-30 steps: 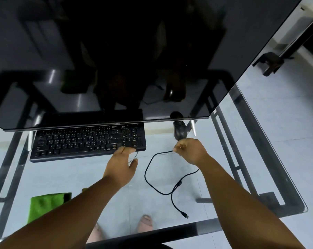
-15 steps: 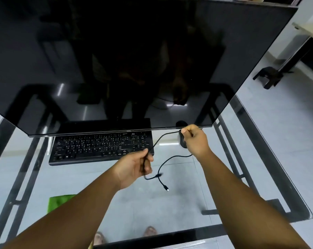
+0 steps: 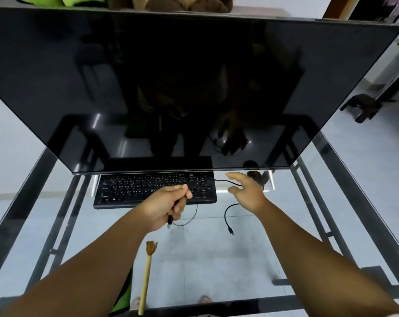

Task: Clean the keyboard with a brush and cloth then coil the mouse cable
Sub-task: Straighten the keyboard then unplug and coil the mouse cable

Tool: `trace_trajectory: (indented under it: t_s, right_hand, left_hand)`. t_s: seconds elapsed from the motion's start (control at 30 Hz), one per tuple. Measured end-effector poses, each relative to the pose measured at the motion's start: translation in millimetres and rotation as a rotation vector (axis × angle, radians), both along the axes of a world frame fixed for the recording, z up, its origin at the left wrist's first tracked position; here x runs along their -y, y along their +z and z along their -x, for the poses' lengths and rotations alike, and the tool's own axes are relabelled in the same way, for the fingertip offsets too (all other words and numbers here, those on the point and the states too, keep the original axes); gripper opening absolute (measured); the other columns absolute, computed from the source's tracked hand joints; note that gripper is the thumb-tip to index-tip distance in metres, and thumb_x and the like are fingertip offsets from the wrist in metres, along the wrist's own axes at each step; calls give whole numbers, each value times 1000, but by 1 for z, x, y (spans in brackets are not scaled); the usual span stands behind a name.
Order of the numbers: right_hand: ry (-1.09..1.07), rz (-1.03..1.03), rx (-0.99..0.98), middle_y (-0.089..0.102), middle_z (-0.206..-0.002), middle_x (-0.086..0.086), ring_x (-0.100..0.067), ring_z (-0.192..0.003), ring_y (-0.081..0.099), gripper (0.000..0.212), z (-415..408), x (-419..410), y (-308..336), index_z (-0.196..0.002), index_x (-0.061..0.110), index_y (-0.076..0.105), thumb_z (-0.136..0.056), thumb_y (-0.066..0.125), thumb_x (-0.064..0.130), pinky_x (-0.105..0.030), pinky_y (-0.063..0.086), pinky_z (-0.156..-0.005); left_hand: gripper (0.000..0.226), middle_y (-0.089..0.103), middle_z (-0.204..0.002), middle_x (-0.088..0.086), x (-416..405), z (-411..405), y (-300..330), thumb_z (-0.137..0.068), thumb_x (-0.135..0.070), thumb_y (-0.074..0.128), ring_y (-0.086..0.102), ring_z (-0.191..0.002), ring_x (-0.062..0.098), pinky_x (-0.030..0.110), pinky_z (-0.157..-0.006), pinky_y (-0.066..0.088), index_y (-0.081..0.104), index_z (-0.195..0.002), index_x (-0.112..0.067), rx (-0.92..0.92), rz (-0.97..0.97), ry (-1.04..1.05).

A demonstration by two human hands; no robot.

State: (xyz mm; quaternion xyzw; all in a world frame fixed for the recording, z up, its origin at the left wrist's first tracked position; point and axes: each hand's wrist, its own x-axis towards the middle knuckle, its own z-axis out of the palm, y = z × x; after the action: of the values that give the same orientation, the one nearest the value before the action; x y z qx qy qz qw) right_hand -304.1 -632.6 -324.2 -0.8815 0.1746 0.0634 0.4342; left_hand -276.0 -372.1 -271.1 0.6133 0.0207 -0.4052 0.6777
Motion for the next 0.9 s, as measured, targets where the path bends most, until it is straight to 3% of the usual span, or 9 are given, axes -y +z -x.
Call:
trace_trajectory:
  t_s: [0.1,0.23,0.37,0.47,0.6,0.73,0.8,0.83,0.9]
  right_hand:
    - [198,133,69,63,-120,19,-5,-118,51,28,-5,-24,6,-119,36,65,-92,59,30,-28,35,-107]
    - [261,5,-12,66,-81,15,-1,-78,60,21,1,-43,11,-95,22,68,-100,48,19,-26,45,-82]
    - [351,-10,-162,60,-86,8,-6,-72,53,25,13,-44,12,-94,21,65,-103,43,27,-24,44,-73]
    - [397,-51,-232,53,-75,15,2,-65,51,23,21,-44,23,-92,24,63,-103,44,32,-14,44,-66]
    - [528,-74,-321,58,-88,16,-1,-76,52,25,21,-44,43,-94,31,70,-100,48,41,-18,43,-73]
    - [630,-114,-326,70,-103,20,6,-103,60,22,15,-45,75,-103,28,75,-97,56,38,-15,46,-86]
    - [654,-131,-281,71,-108,19,5,-110,59,20,12,-45,94,-106,27,75,-97,58,34,-18,45,-96]
    - [677,-132,-273,71,-109,20,7,-111,59,20,9,-44,101,-108,26,74,-97,58,32,-17,45,-96]
    - [728,-131,-249,71,-106,19,9,-107,60,21,6,-45,118,-109,22,74,-98,57,29,-16,48,-92]
  left_hand:
    - [32,37,-49,3,5,3,8,-102,-29,45,23,-43,11,23,-46,23,57,-81,-9,-58,54,14]
    - [30,39,-47,-1,1,1,18,-101,-30,45,26,-40,7,21,-47,25,60,-84,-11,-216,309,129]
    - [22,54,-62,-3,-8,-15,25,-102,-23,42,37,-45,4,16,-45,31,59,-99,-9,-320,577,510]
    - [23,69,-81,4,-14,-32,25,-106,-19,31,46,-50,4,16,-50,35,52,-108,-9,-284,597,849]
    - [22,68,-112,17,-22,-44,19,-105,-9,29,69,-91,19,20,-65,48,46,-119,-8,-203,500,1109]
    - [17,63,-119,14,-18,-47,1,-104,-8,32,65,-106,25,28,-76,48,45,-96,-16,41,194,909]
    - [13,64,-119,6,-12,-38,-6,-99,-12,51,65,-110,19,28,-70,46,45,-107,-21,154,-8,641]
    - [26,65,-117,2,-9,-32,-11,-94,-15,60,65,-110,17,29,-69,45,45,-115,-22,184,-93,491]
    - [38,70,-112,0,0,-20,-15,-95,-16,60,68,-106,17,33,-78,48,43,-129,-19,190,-148,252]
